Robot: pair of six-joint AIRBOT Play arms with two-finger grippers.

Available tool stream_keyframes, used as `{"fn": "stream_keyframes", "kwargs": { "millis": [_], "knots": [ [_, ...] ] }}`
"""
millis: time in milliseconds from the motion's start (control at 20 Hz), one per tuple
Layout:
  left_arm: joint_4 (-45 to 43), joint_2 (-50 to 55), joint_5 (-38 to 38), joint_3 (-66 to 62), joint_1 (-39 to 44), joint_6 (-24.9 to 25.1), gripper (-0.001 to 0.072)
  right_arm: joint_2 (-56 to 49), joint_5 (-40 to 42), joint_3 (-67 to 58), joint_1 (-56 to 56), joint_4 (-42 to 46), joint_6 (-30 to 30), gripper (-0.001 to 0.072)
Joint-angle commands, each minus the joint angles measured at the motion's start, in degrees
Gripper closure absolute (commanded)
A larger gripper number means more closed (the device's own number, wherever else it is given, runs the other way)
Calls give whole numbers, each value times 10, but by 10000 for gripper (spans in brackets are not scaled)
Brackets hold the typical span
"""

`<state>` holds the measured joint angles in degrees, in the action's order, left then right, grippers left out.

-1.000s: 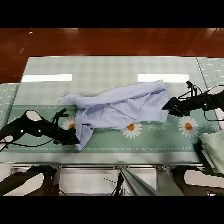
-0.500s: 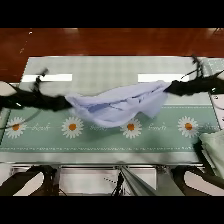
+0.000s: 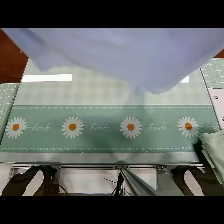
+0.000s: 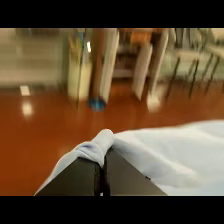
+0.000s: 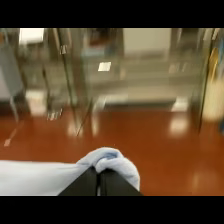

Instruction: Fold the shirts.

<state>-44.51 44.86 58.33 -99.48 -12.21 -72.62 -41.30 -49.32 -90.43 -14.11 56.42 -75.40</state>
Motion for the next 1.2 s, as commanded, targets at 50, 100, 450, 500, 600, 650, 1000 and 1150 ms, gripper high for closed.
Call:
{"fn": "stream_keyframes", "kwargs": {
  "millis": [50, 100, 450, 500, 600, 650, 1000, 1150],
  "knots": [
    [-36, -66, 57, -66, -11, -25, 687, 66, -50, -76, -1, 121, -77, 679],
    [-65, -81, 94, -66, -11, -58, 687, 72, -93, -89, -1, 144, -96, 679],
    [-171, -138, 330, -66, -11, -160, 687, 80, -249, -154, -1, 174, -126, 679],
    [-171, -136, 353, -66, -11, -167, 687, 78, -268, -154, -1, 186, -127, 679],
    [-186, -128, 389, -64, -11, -167, 687, 62, -336, -154, -1, 221, -127, 679],
    [-202, -119, 412, -61, -11, -167, 687, 46, -376, -154, -1, 241, -122, 679],
    [-221, -22, 395, 110, -7, -157, 687, -170, -417, -154, -1, 176, -99, 679],
    [-219, 51, 305, 180, 8, -125, 687, -285, -403, -154, -1, 153, -99, 679]
  ]
}}
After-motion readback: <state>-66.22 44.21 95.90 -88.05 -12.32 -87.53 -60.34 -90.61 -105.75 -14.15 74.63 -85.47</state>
